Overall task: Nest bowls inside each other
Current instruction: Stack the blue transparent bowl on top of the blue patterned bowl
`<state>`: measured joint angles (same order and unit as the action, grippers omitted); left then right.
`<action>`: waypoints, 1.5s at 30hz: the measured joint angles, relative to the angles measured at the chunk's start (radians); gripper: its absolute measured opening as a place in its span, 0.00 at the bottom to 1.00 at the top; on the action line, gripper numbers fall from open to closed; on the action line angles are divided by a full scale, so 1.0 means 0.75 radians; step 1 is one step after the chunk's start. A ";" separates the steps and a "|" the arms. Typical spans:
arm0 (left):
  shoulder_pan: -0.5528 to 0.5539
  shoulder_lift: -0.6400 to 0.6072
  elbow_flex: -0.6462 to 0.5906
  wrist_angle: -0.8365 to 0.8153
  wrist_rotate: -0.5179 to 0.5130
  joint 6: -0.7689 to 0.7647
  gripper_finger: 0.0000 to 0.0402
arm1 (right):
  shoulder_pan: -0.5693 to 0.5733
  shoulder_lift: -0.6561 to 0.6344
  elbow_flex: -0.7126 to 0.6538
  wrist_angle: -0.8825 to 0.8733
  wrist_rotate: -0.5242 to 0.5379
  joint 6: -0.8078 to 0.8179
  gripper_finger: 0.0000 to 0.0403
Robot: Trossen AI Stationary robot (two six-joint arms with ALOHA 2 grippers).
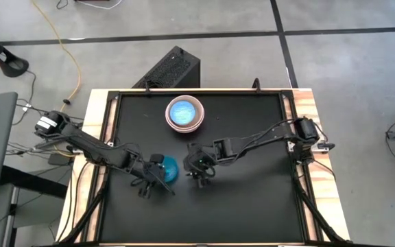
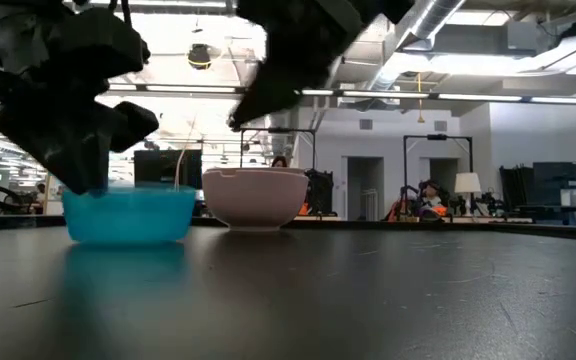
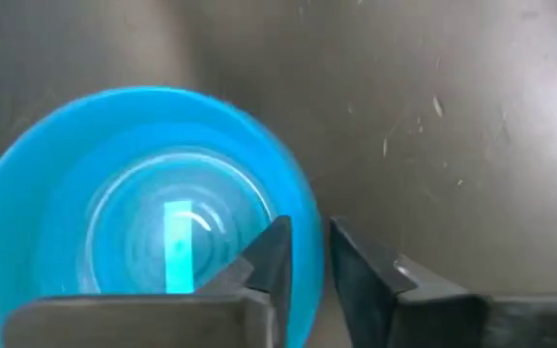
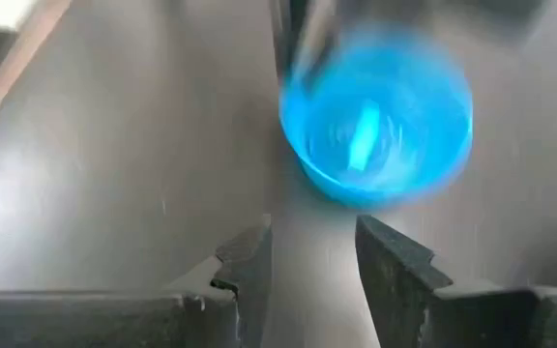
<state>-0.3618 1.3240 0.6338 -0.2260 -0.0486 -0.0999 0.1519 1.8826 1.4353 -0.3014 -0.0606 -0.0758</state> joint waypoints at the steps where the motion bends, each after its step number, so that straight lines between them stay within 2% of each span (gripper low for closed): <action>1: 0.000 0.011 0.000 0.001 0.000 0.003 0.18 | 0.002 0.002 0.001 0.045 -0.008 -0.007 0.41; 8: 0.000 0.038 0.054 -0.084 -0.017 -0.086 0.29 | 0.023 0.093 0.001 0.217 -0.055 -0.163 0.41; 16: -0.018 -0.093 0.084 -0.214 -0.073 -0.093 0.29 | 0.020 0.240 0.111 0.258 -0.054 -0.261 0.41; 18: -0.036 -0.151 0.084 -0.253 -0.124 -0.086 0.29 | 0.019 0.277 0.146 0.260 -0.054 -0.264 0.41; 22: -0.086 -0.303 0.039 -0.237 -0.316 -0.041 0.29 | 0.017 0.355 0.211 0.257 -0.051 -0.313 0.41; 27: -0.139 -0.549 -0.148 -0.069 -0.547 -0.100 0.29 | 0.004 0.424 0.267 0.225 0.031 -0.330 0.41; 33: -0.162 -0.807 -0.383 0.315 -0.624 -0.063 0.29 | -0.016 0.420 0.272 0.196 0.045 -0.323 0.41; 37: -0.162 -0.901 -0.510 0.525 -0.681 -0.056 0.29 | -0.020 0.421 0.270 0.115 0.045 -0.318 0.35; 39: -0.162 -0.931 -0.565 0.538 -0.675 -0.041 0.29 | -0.021 0.421 0.270 0.072 0.045 -0.304 0.30; 45: -0.161 -0.958 -0.605 0.557 -0.686 -0.032 0.29 | -0.034 0.420 0.269 0.079 0.017 -0.285 0.07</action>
<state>-0.4824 0.6054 0.1800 0.1918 -0.5629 -0.1236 0.1264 2.1978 1.6371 -0.2424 -0.0482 -0.2893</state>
